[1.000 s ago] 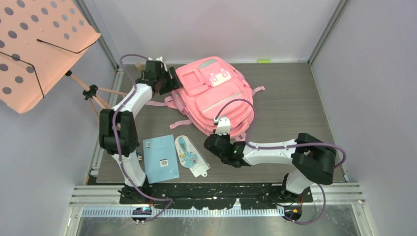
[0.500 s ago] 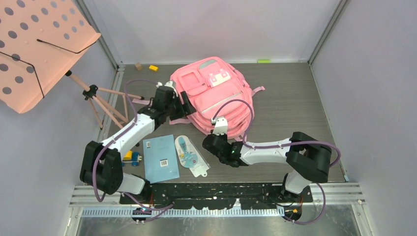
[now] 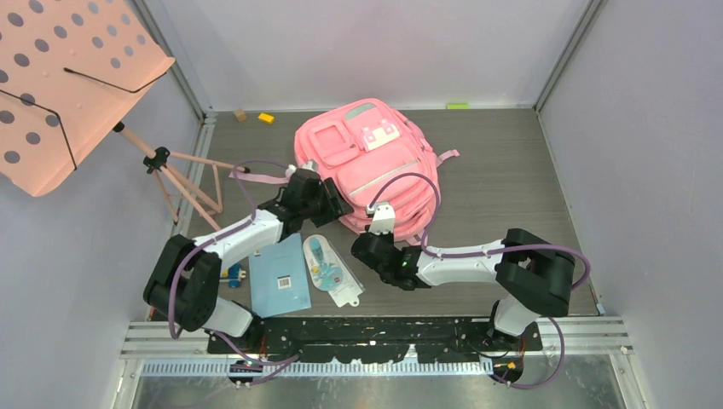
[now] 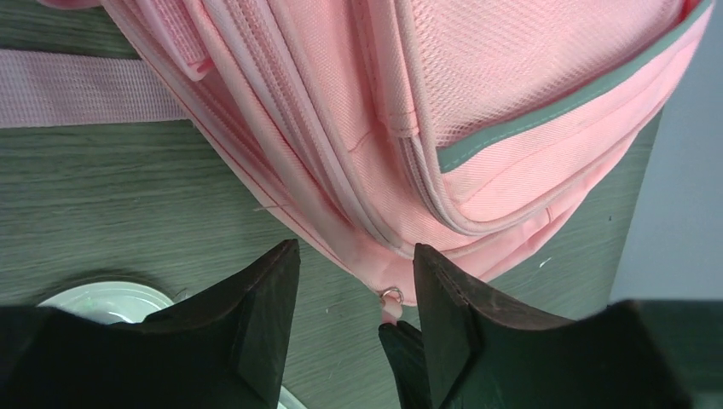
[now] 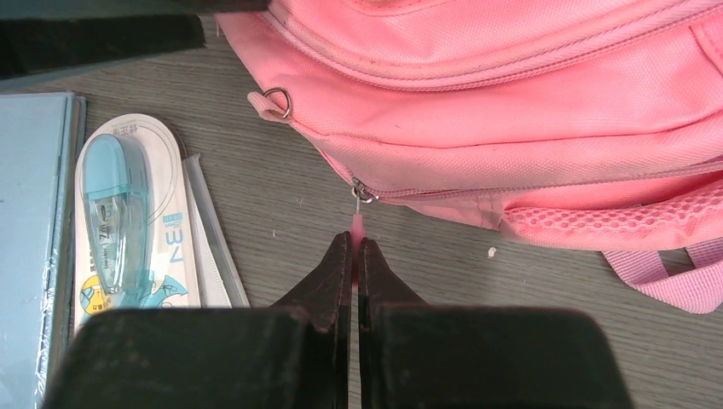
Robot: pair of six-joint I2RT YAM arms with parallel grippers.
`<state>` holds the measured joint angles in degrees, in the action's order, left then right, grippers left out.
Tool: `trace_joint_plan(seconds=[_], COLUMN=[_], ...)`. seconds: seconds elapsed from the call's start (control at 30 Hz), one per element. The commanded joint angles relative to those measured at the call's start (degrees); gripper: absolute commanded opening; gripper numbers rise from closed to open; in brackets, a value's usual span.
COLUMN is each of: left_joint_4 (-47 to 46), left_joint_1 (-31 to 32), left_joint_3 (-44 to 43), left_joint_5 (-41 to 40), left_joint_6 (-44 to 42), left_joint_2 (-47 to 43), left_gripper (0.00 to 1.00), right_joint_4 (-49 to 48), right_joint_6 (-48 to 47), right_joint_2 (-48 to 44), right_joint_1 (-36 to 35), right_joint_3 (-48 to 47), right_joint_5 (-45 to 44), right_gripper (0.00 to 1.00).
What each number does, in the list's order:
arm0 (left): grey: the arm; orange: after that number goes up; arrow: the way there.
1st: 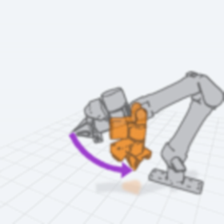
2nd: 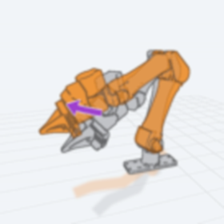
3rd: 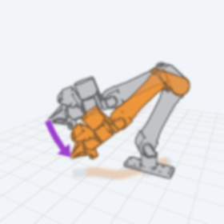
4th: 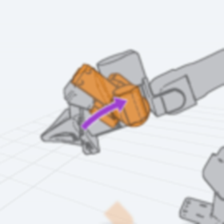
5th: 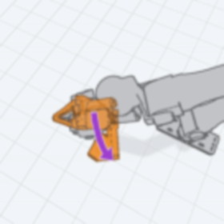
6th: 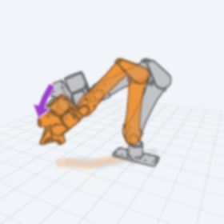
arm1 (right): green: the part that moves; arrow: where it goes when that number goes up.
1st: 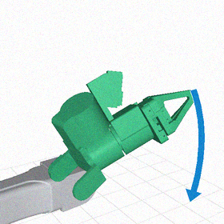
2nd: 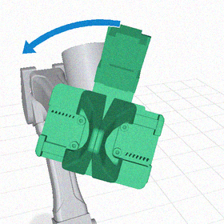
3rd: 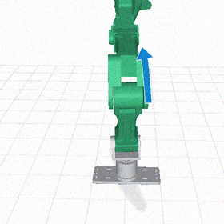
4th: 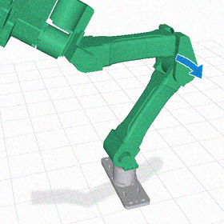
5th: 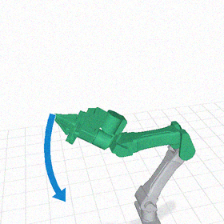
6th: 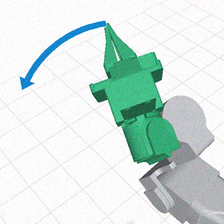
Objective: Pack the student bag
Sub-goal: Zip the student bag at the center of the board.
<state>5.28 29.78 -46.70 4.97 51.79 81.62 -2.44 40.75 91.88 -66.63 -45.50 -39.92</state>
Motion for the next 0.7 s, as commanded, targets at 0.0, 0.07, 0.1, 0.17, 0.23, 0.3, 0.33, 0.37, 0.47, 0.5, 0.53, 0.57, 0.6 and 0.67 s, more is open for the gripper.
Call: trace_joint_plan(seconds=[0.0, 0.07, 0.1, 0.17, 0.23, 0.3, 0.33, 0.37, 0.47, 0.5, 0.53, 0.57, 0.6, 0.67], left_joint_4=[-4.9, -4.9, -5.0, -4.8, -4.8, -4.9, -5.0, -6.1, -6.9, -6.8, -6.8, -6.7, -6.3, -5.6], left_joint_1=[1.5, 2.2, 2.7, 3.9, 5.1, 5.5, 5.6, 5.7, 6.4, 6.7, 7.0, 7.0, 7.0, 7.0], left_joint_3=[-1.3, -1.1, -0.8, -0.5, -0.5, -0.5, -0.6, -0.6, -0.6, -0.5, -0.4, -0.4, -0.4, -0.4], left_joint_5=[-0.5, -1.1, -1.8, -3.6, -4.4, -4.5, -4.2, -4.1, -4.4, -4.5, -5.9, -6.7, -7.1, -8.1], left_joint_6=[2.3, 3.1, 3.5, 3.7, 3.6, 3.9, 4.1, 4.4, 5.2, 5.2, 5.0, 4.8, 4.6, 4.1], left_joint_2=[2.7, 3.3, 3.4, 3.2, 3.4, 4.5, 5.1, 5.6, 6.0, 5.8, 5.5, 5.2, 4.9, 4.0], left_gripper=[0.51, 0.49, 0.49, 0.48, 0.48, 0.46, 0.43, 0.41, 0.34, 0.31, 0.27, 0.25, 0.22, 0.13], right_joint_4=[-2.2, -2.1, -2.1, -2.0, -2.0, -2.1, -2.2, -2.3, -2.3, -2.3, -2.3, -2.2, -2.0, -1.9], right_joint_6=[0.9, 1.0, 1.0, 1.0, 1.0, 1.1, 1.2, 1.2, 1.6, 1.7, 1.6, 1.7, 1.7, 1.5], right_joint_2=[-1.8, -2.1, -2.1, -2.3, -2.2, -1.9, -1.9, -1.8, -2.0, -2.1, -2.2, -2.3, -2.3, -2.3], right_joint_1=[-0.3, -0.3, -0.3, -0.3, -0.3, -0.3, -0.3, -0.3, -0.3, -0.3, -0.3, -0.3, -0.3, -0.3], right_joint_3=[0.4, 0.5, 0.5, 0.5, 0.5, 0.6, 0.7, 0.8, 1.2, 1.2, 1.4, 1.4, 1.4, 1.6], right_joint_5=[0.6, 0.3, 0.1, 0.0, -0.2, -0.2, -0.1, -0.1, -0.4, -0.5, -0.7, -0.9, -1.2, -1.7], right_gripper=[0.0, 0.0, 0.0, 0.0, 0.0, 0.0, 0.0, 0.0, 0.01, 0.0, 0.01, 0.0, 0.01, 0.0])
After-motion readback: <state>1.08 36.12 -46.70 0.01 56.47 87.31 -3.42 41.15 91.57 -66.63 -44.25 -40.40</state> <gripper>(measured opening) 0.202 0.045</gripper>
